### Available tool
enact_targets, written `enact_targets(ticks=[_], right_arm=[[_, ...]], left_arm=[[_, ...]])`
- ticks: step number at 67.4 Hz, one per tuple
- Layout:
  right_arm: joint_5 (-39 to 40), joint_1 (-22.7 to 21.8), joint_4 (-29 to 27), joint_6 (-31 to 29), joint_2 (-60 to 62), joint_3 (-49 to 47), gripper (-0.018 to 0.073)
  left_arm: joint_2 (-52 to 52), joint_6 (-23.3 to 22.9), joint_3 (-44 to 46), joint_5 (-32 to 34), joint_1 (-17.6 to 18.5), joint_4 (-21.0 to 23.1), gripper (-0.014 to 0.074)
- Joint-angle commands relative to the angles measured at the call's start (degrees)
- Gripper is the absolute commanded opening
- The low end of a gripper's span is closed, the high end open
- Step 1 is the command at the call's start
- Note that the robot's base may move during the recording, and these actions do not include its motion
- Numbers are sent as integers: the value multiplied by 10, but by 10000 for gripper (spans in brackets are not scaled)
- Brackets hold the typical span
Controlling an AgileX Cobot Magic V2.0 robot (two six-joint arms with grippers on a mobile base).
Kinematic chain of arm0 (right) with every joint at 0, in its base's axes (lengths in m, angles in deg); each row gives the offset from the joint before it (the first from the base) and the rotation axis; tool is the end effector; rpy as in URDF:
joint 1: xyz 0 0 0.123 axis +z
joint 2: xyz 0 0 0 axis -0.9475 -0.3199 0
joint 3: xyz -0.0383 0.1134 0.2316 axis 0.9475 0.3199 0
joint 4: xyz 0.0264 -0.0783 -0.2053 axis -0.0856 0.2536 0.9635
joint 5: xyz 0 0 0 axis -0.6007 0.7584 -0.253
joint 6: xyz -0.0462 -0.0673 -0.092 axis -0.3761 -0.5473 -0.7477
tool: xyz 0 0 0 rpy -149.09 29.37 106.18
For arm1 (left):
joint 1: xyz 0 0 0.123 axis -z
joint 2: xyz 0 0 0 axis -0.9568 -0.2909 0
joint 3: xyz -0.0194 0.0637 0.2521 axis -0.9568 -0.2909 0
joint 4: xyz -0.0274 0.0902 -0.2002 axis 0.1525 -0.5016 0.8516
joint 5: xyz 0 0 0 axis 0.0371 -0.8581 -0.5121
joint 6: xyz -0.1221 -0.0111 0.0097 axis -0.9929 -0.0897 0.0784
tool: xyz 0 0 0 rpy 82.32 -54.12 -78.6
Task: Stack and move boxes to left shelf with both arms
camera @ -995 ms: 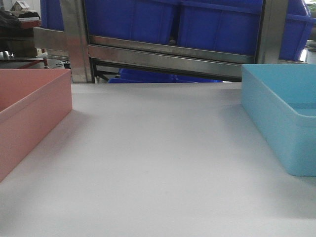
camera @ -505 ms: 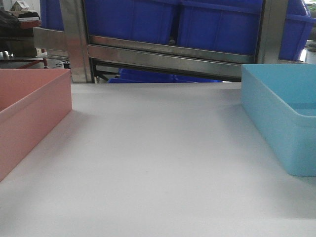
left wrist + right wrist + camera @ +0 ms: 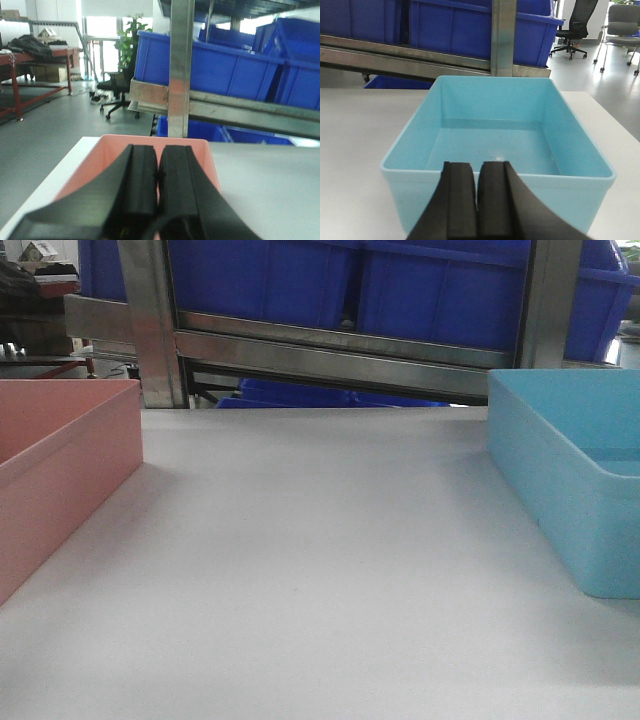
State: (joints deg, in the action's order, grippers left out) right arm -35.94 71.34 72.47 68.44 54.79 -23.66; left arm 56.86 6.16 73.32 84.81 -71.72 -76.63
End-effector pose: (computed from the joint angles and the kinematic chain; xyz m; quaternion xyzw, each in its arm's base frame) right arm 0.0824 -0.0001 0.2033 0.0132 0.6930 0.0131 0.7207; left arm 0.0887 -0.0023 0.2742 0.0109 0.6713 -0.0064 0.7411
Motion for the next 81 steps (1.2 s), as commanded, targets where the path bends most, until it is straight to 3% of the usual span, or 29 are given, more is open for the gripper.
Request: enact_targets(ticks=[1,18,30,35,44,54,60,67,73,81], right_arm=[[51,-3,0,-4,11,-10,55],[51,-3,0,-4,11,-10,55],[51,-3,0,-4,11,-10,55],[51,-3,0,-4,11,-10,55],[51,-3,0,-4,11,-10,55],[51,-3,0,-4,11,-10,55],[51,-3,0,-4,11,-10,55],[51,-3,0,-4,11,-10,55],[51,-3,0,-4,11,-10,55],[51,-3,0,-4,11,-10,55]], left_arm=[[-79,-5,100,-25,-1,-13,35],[-330,-5,332,-193,-1,-10,353],[-490,-4,464,-310,-1,3,500],[-549,27,515,-359,-7,3,554],[-655,85,610,-447,-48,8,566],[-750,191,704,-508,-120,49,566],[-797,242,745,-516,-160,74,565],[-840,252,772,-513,-186,74,565],[-879,256,786,-499,-196,74,566],[-926,298,787,-466,-198,74,565]])
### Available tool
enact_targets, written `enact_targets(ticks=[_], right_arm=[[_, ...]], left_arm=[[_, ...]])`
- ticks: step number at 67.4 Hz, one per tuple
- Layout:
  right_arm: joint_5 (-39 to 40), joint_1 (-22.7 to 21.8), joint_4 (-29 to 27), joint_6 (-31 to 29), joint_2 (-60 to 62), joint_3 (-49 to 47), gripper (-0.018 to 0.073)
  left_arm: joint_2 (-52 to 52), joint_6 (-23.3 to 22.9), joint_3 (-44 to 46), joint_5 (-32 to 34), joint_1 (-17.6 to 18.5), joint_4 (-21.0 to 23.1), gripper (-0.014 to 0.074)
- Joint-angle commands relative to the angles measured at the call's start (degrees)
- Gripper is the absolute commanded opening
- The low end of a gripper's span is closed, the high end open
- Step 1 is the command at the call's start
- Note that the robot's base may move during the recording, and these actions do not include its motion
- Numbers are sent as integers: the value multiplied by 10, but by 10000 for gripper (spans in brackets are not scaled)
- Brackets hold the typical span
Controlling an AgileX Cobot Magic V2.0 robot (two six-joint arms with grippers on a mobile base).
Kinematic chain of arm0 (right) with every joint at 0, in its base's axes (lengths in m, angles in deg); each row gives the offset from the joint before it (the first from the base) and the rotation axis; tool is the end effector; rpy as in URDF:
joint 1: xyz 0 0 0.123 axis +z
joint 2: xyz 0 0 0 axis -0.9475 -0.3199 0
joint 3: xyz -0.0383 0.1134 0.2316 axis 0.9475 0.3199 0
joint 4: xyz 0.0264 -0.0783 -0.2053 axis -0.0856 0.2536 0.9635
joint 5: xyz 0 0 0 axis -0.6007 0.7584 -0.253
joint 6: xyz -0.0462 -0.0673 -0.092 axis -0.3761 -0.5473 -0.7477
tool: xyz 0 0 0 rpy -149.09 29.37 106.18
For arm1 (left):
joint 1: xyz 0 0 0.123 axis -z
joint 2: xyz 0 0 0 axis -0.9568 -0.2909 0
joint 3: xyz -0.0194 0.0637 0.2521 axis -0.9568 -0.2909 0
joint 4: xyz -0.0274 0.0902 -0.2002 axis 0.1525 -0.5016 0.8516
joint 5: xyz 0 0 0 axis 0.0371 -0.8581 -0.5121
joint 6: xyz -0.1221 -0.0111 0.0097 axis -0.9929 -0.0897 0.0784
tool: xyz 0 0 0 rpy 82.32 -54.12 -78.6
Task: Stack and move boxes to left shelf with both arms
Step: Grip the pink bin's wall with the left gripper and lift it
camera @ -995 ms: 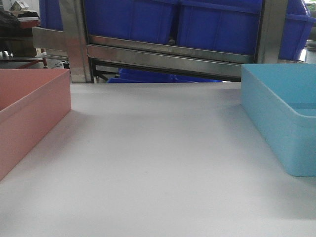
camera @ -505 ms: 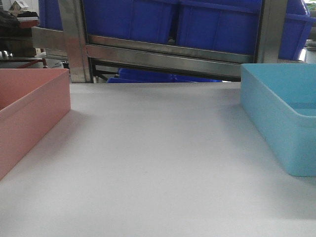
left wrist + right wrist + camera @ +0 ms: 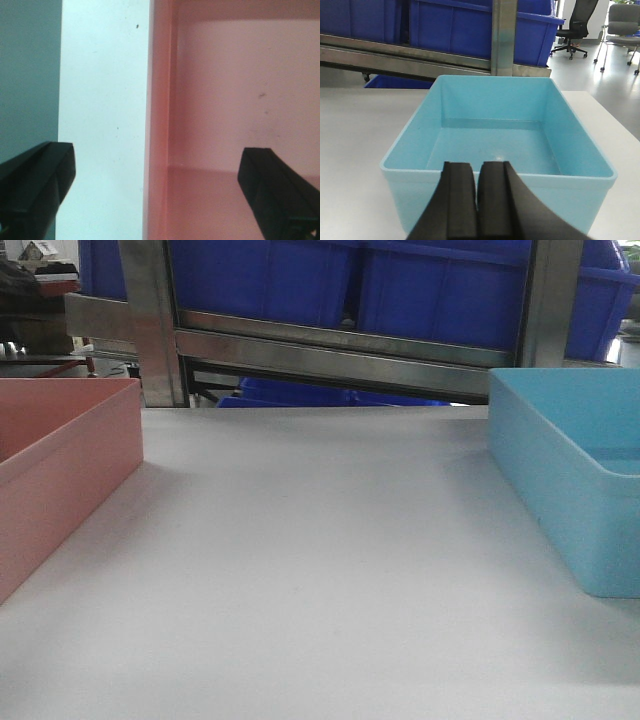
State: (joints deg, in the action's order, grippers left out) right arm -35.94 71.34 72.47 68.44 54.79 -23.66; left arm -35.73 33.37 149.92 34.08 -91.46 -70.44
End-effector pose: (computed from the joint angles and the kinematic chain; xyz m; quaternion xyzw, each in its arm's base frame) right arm 0.0824 -0.0001 0.2033 0.0132 0.6930 0.0131 0.7207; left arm 0.3588 0.1060 0.2557 0.0632 0.9646 0.0460 0.2518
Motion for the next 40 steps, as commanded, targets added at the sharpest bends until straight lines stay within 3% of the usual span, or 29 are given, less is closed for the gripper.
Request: enact_targets(ticks=[1,26,32,40], right_arm=[[51,-3,0,-4,11,-10,55],[51,-3,0,-4,11,-10,55],[51,-3,0,-4,11,-10,55],[51,-3,0,-4,11,-10,55]], left_arm=[[-5,26,21,45,-1,12,565],[-111,21,21,83,-8,13,556],[-116,13,21,90,-10,13,496],[-117,-14,21,90,-15,13,343]])
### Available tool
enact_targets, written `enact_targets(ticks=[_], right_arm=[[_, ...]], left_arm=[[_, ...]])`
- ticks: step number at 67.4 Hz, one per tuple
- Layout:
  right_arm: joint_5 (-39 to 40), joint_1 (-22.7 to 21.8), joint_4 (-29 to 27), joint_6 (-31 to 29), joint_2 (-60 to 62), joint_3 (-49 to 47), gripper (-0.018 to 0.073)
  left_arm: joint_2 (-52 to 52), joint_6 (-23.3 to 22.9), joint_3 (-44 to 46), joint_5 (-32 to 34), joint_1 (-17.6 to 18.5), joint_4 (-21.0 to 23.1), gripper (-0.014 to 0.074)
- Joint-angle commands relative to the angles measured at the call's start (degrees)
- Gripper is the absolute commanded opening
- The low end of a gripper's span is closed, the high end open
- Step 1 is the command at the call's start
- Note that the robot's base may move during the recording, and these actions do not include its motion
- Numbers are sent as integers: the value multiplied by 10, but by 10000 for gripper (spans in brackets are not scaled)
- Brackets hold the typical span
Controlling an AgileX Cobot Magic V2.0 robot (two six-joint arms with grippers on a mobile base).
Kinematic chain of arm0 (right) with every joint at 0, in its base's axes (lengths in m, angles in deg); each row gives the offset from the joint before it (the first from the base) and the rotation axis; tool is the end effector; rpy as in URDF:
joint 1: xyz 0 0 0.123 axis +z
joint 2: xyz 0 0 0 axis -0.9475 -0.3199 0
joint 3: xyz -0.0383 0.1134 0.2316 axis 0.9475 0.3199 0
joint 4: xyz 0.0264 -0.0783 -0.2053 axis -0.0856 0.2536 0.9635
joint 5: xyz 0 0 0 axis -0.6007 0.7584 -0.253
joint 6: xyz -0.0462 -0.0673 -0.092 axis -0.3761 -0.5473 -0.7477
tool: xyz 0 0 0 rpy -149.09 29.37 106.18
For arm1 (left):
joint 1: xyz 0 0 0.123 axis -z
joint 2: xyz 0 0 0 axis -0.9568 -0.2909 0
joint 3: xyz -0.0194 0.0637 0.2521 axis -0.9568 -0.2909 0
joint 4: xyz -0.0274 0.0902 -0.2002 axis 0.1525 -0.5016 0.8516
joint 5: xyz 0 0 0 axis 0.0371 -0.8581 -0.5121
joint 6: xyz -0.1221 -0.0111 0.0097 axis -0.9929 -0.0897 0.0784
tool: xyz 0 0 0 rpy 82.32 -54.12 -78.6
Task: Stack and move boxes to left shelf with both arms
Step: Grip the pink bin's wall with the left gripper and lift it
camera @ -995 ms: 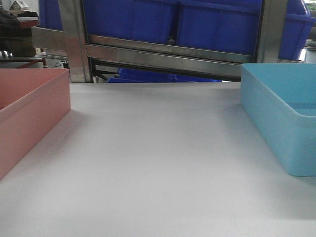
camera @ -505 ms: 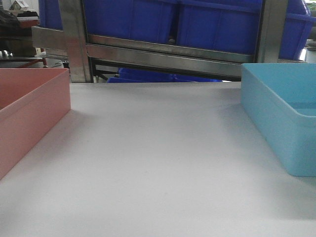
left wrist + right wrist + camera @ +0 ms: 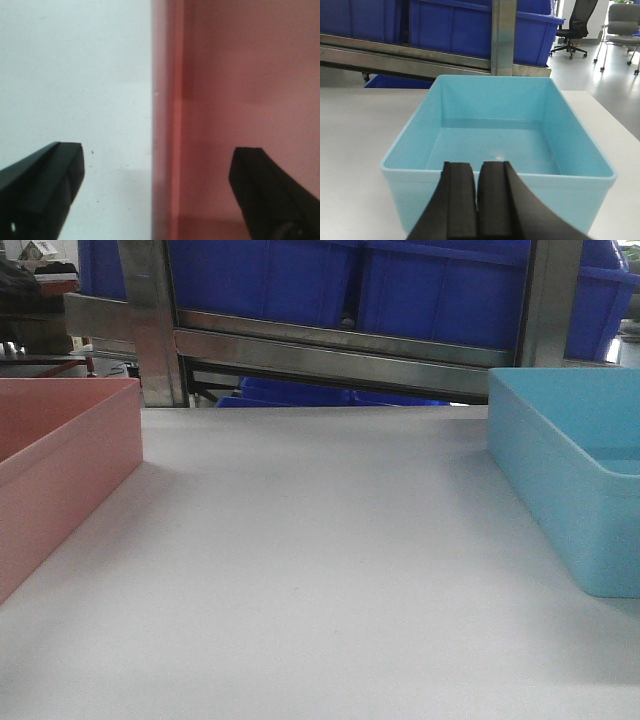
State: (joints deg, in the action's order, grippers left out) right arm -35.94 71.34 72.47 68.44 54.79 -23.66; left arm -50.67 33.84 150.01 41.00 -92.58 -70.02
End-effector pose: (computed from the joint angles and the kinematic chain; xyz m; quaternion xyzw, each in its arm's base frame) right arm 0.0824 -0.0001 0.2033 0.0132 0.6930 0.0131 0.7207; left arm 0.3904 0.1255 0.1596 0.0465 0.9806 0.0239 0.1887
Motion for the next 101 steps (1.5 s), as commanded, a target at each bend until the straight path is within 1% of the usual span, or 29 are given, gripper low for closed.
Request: enact_targets(ticks=[1,4,7,14,16,19,24,37,48,59,65,70,74,82,88,92,94,101], right_arm=[[51,-3,0,-4,11,-10,55],[51,-3,0,-4,11,-10,55],[51,-3,0,-4,11,-10,55],[51,-3,0,-4,11,-10,55],[51,-3,0,-4,11,-10,55],[51,-3,0,-4,11,-10,55],[51,-3,0,-4,11,-10,55],[51,-3,0,-4,11,-10,55],[51,-3,0,-4,11,-10,55],[51,-3,0,-4,11,-10,55],[51,-3,0,-4,11,-10,55],[51,-3,0,-4,11,-10,55],[51,-3,0,-4,11,-10,55],[51,-3,0,-4,11,-10,55],[51,-3,0,-4,11,-10,55],[51,-3,0,-4,11,-10,55],[51,-3,0,-4,11,-10,55],[51,-3,0,-4,11,-10,55]], left_arm=[[32,-18,20,21,-6,7,323],[32,-18,20,21,-7,7,261],[32,-18,20,20,-10,7,156],[32,-18,20,19,-10,6,8],[32,-18,20,18,-10,6,-18],[32,-18,20,16,-10,8,-1],[32,-20,20,15,-10,10,-3],[37,-52,29,-14,-5,28,-3],[64,-114,55,-41,16,28,-3],[105,-176,83,-81,62,28,-3],[124,-230,83,-96,92,28,-3],[134,-285,83,-108,123,28,-3],[136,-317,83,-117,143,32,-3],[136,-357,83,-134,191,38,-3],[136,-388,83,-134,228,36,-3],[136,-430,83,-126,254,33,-3],[136,-444,83,-120,265,32,-2],[135,-460,83,-111,303,29,-3]])
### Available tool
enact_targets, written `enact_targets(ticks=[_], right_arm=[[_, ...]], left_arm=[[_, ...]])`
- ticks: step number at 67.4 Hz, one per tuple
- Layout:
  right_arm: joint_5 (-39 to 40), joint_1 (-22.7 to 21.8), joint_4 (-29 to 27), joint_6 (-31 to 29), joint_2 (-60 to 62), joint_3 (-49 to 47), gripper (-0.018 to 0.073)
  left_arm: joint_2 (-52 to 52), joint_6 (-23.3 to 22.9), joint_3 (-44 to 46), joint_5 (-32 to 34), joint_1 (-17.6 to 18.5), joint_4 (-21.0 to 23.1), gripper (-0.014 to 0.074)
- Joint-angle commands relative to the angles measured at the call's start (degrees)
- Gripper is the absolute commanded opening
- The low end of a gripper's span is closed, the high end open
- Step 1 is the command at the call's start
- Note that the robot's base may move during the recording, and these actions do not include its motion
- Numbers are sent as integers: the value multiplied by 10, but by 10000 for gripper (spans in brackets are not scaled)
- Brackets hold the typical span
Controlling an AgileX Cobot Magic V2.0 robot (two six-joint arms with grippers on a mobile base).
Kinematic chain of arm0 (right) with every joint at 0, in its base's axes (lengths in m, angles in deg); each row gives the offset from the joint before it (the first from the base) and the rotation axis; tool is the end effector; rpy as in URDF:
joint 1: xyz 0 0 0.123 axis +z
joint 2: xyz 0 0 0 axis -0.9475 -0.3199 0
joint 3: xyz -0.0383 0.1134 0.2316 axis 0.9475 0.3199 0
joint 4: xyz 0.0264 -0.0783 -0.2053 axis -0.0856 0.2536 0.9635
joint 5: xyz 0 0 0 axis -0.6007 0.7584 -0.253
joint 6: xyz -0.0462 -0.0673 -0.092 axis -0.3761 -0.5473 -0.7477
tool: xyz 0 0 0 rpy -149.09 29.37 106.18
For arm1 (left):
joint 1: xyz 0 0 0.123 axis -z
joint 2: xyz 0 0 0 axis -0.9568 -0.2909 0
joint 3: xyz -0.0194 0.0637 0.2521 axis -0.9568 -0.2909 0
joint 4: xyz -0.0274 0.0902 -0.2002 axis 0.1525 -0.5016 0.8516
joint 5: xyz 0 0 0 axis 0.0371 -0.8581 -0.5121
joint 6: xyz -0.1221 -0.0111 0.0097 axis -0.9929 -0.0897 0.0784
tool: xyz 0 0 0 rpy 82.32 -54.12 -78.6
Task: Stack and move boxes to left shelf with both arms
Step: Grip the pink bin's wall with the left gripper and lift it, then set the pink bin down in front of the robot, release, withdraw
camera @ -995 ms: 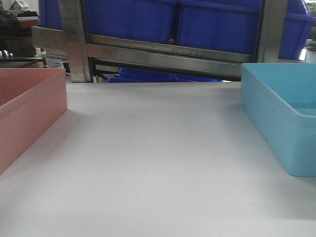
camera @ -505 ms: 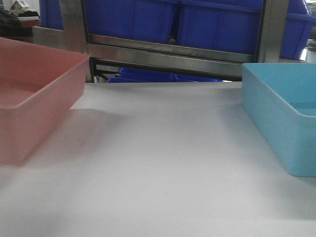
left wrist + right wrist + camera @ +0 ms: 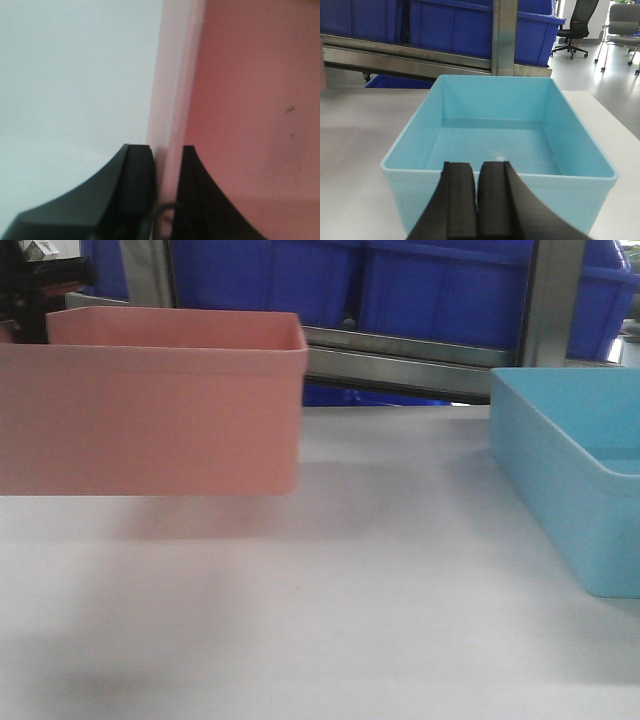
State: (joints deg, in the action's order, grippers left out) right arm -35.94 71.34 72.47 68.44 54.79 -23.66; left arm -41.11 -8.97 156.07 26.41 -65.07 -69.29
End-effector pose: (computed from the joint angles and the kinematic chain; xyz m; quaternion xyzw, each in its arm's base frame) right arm 0.0824 -0.0001 0.2033 0.0132 0.6930 0.0131 0.7207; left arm 0.3771 -0.0690 0.2428 -0.0705 0.9767 -0.1040 0.1741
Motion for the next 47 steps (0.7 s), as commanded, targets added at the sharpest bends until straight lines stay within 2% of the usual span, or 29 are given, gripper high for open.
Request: enact_targets(ticks=[1,11,22,29,47], right_arm=[[51,-3,0,-4,11,-10,55],[51,-3,0,-4,11,-10,55],[51,-3,0,-4,11,-10,55],[51,-3,0,-4,11,-10,55],[51,-3,0,-4,11,-10,55]], left_arm=[[38,-37,23,35,33,20,-2],[37,-74,11,39,80,-8,-2],[37,-144,-24,80,122,-42,-2],[37,-159,-52,113,136,-42,-2],[37,-158,-123,173,151,-43,-3]])
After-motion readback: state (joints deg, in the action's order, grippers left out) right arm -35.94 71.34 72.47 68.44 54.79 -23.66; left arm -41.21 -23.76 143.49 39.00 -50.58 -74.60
